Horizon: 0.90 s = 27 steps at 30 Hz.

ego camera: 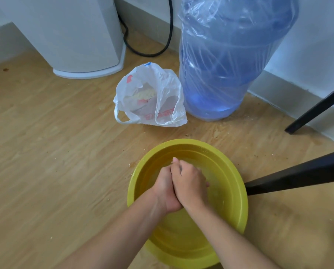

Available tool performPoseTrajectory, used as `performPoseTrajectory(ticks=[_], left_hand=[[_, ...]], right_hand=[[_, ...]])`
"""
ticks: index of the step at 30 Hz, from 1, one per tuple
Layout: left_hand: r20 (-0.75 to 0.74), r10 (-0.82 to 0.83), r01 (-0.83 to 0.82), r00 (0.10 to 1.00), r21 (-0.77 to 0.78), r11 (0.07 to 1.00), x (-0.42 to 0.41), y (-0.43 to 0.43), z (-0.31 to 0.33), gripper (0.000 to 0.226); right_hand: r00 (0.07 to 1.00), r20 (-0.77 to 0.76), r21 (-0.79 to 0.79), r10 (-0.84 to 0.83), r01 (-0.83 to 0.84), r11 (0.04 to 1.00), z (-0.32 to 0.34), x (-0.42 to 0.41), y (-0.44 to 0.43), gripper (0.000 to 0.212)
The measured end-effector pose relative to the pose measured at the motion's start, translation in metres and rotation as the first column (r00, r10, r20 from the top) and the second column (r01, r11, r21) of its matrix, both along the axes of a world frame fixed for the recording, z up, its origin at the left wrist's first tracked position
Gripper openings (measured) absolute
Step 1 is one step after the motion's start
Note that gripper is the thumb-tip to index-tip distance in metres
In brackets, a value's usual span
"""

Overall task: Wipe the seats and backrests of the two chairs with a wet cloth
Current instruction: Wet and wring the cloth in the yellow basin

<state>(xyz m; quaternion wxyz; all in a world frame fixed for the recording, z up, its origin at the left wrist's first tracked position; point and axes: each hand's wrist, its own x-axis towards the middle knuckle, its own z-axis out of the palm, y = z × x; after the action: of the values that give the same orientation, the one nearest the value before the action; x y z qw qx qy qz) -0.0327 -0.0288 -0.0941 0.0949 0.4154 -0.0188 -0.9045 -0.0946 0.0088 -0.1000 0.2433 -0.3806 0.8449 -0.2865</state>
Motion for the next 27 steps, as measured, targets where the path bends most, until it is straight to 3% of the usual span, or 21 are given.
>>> performPoseTrajectory(ticks=[9, 27], left_hand=[[-0.059, 0.029, -0.027, 0.998, 0.022, 0.999, 0.007, -0.016, 0.009, 0.043], [-0.08, -0.038, 0.028, 0.996, -0.124, 0.992, 0.002, -0.024, 0.03, 0.053]], right_hand=[[0.989, -0.077, -0.084, 0.129, -0.135, 0.987, 0.01, 0.002, -0.015, 0.048], [0.975, -0.179, -0.077, 0.13, -0.146, 0.986, 0.037, -0.005, -0.022, 0.052]])
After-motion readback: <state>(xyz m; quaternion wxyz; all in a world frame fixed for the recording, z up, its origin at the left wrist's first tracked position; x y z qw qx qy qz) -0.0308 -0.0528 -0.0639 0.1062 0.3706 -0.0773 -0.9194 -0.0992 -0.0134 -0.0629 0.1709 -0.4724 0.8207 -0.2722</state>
